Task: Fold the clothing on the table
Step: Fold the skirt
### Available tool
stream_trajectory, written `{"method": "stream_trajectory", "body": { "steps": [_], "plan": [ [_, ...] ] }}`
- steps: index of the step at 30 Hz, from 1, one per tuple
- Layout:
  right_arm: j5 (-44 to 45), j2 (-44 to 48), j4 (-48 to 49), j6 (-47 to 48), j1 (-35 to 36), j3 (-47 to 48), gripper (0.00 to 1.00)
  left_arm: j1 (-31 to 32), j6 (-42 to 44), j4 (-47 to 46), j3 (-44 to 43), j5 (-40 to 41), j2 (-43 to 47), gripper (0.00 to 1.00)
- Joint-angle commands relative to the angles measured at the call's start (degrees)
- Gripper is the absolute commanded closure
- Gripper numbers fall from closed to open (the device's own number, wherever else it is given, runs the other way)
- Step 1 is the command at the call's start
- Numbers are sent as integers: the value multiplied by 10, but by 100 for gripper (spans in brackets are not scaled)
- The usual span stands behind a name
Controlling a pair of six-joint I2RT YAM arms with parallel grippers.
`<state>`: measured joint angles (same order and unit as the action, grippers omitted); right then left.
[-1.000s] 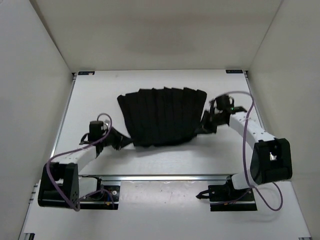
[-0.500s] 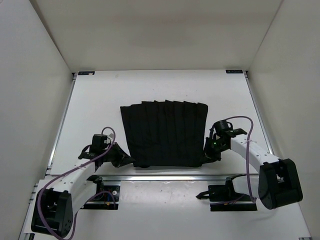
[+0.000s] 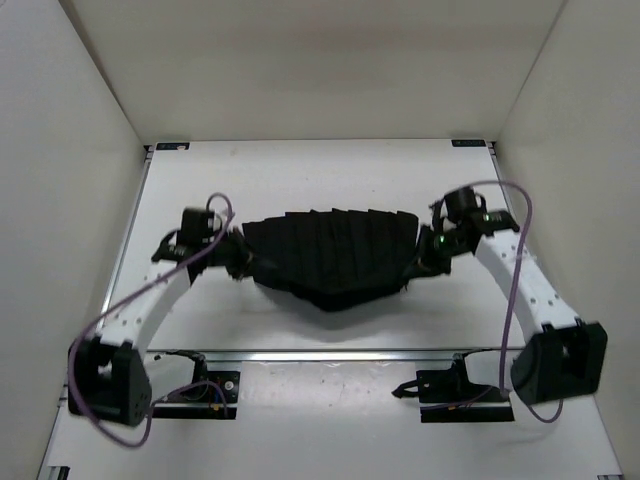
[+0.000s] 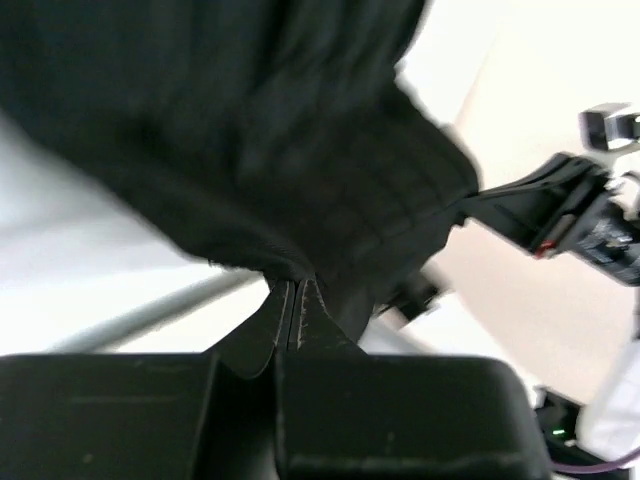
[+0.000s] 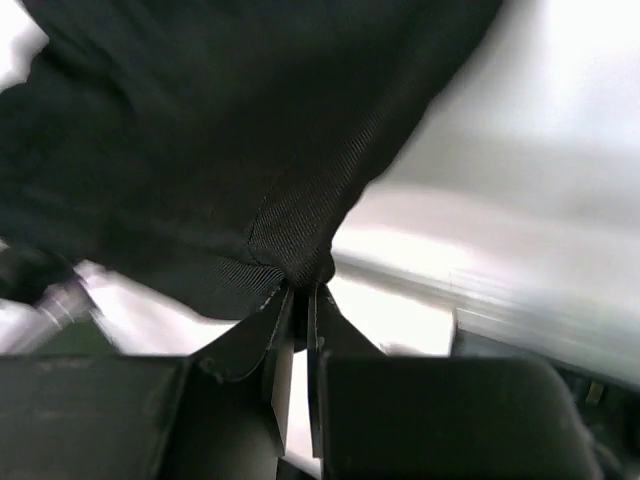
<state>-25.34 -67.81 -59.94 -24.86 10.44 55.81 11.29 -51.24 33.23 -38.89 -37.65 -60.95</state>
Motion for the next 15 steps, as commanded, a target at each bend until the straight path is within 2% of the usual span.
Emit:
{"method": "stream_trajectory", "body": {
  "steps": [1, 2, 3, 4, 5, 6, 7, 9, 10, 11, 13, 15],
  "plan": [
    [-3, -124, 46, 44, -38, 144, 100, -36, -7, -82, -121, -32, -131, 100],
    [-10, -188, 64, 46, -50, 195, 100, -42, -5, -88, -167, -30, -198, 98],
    [-30, -253, 70, 46, -61, 259, 100, -55, -2, -99, -216, -30, -265, 91],
    [-37, -285, 84, 46, -69, 289, 100, -70, -14, -114, -238, -27, -295, 87],
    [-30, -344, 97, 30, -71, 352, 98, -79, -39, -142, -275, -27, -352, 74],
    [-14, -396, 111, 25, -83, 410, 93, -95, -62, -226, -287, -53, -397, 61],
    [0, -413, 119, 18, -93, 429, 88, -108, -133, -279, -282, -72, -413, 56],
    [4, -454, 129, 6, -103, 481, 67, -113, -273, -485, -235, -83, -439, 43],
    [4, -448, 136, -1, -103, 476, 55, -132, -297, -518, -216, -98, -443, 42],
    [8, -439, 154, 3, -103, 461, 46, -137, -323, -571, -211, -113, -448, 37],
    [27, -410, 196, 5, -103, 406, 34, -134, -300, -561, -194, -125, -439, 40],
    [17, -364, 269, -2, -123, 308, 31, -133, -270, -545, -159, -121, -414, 40]
  ]
}}
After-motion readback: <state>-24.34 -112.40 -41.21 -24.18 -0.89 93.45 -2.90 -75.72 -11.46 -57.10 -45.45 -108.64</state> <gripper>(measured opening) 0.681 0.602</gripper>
